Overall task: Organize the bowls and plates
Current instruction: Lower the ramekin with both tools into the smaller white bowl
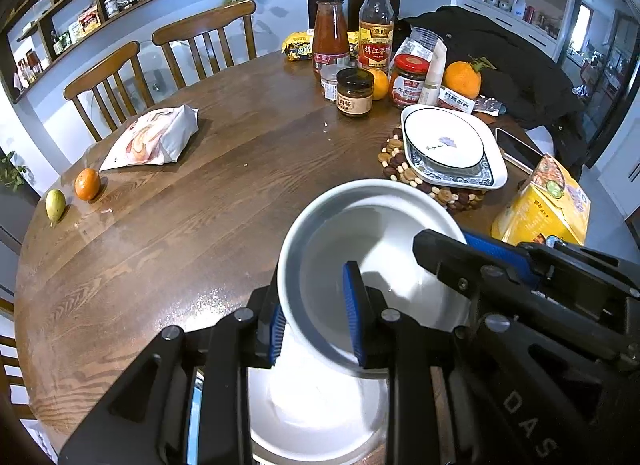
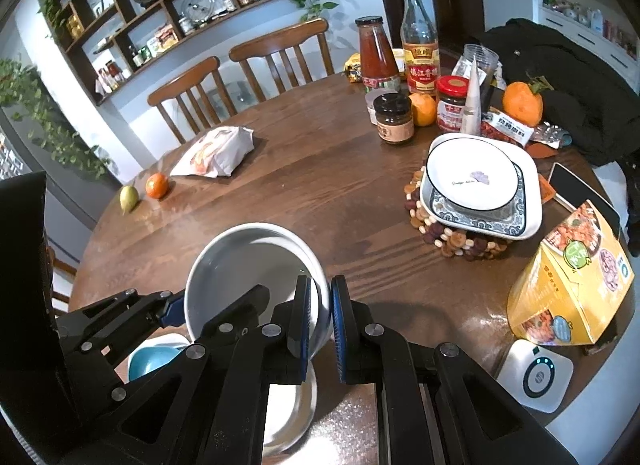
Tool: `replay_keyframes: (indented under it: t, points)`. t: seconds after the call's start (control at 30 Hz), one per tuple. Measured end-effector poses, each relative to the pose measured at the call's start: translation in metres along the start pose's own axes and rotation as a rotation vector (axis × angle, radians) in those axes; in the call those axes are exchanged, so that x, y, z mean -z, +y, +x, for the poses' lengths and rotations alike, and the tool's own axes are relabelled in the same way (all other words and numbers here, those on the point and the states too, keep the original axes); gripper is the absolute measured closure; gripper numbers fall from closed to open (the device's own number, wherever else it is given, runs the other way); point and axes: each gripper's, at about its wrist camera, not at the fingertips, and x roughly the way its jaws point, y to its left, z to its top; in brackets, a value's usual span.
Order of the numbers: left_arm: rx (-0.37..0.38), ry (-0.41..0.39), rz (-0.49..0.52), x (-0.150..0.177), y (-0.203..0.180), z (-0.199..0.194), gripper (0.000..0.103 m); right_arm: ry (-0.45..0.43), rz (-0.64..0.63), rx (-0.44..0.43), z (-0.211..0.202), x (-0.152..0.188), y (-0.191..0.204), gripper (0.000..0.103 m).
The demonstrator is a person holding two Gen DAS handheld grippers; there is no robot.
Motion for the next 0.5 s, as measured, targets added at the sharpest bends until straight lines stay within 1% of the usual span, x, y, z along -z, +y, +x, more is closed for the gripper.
replay_keyframes:
  t: [0.3,0.5]
  points:
    - [-0.04,-0.024,-0.018,0.009,0.003,-0.018,0.079,-0.018,-0.032,-0.029,-0.016,0.008,0.009,0.089]
    - [-0.069,-0.028,-0.058,0.019,0.008,-0.025,0.079,-0.013,-0.069,-0.057,-0.018,0.012,0.018,0.089]
